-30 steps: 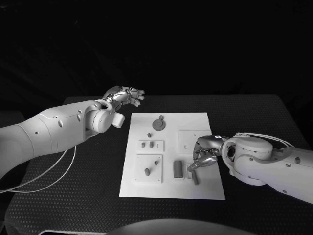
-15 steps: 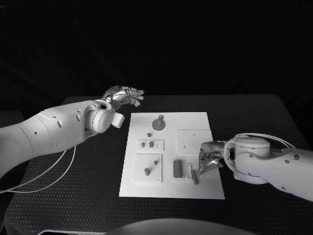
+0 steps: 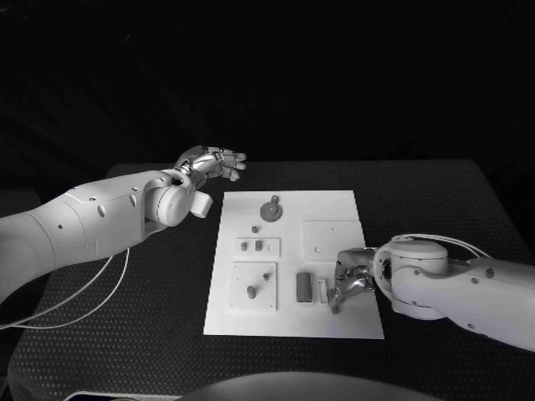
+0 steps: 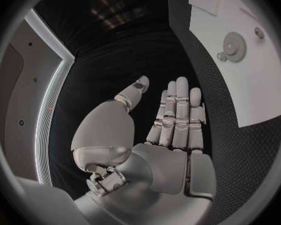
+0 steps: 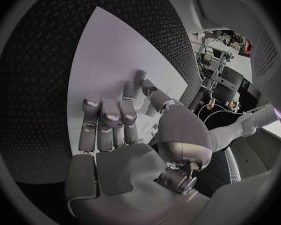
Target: Assemble the parts on the task board
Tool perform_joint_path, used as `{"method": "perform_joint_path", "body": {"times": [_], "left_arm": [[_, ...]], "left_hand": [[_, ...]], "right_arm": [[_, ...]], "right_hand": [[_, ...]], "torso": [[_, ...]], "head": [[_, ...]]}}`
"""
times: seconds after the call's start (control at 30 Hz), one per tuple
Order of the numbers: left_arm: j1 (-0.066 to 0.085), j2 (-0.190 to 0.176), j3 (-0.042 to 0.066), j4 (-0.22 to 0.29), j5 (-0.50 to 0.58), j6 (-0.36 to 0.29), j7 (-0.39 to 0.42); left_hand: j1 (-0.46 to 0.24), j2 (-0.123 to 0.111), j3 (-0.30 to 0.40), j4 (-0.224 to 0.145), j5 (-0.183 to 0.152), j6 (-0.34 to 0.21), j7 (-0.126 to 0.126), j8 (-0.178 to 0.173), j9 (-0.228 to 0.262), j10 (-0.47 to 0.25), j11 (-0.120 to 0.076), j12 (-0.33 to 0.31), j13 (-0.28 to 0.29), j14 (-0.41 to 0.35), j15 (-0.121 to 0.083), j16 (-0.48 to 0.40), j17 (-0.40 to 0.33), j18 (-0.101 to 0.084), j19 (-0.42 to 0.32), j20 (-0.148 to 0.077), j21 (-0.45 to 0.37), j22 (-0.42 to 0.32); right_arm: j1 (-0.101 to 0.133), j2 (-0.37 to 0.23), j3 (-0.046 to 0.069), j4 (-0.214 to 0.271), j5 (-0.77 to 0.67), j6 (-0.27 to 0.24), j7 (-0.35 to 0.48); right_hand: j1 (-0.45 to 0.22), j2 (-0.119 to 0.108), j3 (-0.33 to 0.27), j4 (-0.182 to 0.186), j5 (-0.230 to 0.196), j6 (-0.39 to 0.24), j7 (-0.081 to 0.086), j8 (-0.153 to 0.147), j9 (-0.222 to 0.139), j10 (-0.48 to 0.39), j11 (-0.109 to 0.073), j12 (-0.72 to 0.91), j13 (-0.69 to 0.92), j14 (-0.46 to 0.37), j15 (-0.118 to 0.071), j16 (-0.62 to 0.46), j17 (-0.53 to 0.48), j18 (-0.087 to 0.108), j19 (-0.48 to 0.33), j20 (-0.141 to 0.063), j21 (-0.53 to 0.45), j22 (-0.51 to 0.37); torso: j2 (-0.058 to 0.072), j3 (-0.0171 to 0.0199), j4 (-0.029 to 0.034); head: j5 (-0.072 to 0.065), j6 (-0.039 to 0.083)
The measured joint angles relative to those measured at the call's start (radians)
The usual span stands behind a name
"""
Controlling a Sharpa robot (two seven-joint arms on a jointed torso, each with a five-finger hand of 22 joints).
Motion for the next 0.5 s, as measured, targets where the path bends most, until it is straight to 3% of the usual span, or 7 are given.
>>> {"method": "perform_joint_path", "body": {"times": [0.5], "left_arm": [[0.000,-0.002,0.000,0.000,0.000,0.001,-0.001]], "left_hand": [[0.000,0.000,0.000,0.000,0.000,0.000,0.000,0.000,-0.001,0.000,0.000,0.000,0.000,0.000,0.000,0.000,0.001,0.000,0.000,0.000,0.000,0.001]], "right_arm": [[-0.008,0.025,-0.002,-0.017,-0.047,0.003,-0.008]], "right_hand": [[-0.009,-0.001,0.000,0.000,0.000,0.006,-0.001,0.000,0.000,0.000,0.000,0.000,0.008,0.000,0.000,0.000,0.002,0.000,0.000,0.000,0.000,0.000]], "torso": [[0.000,-0.0001,0.0003]], "head": [[0.005,-0.004]]}}
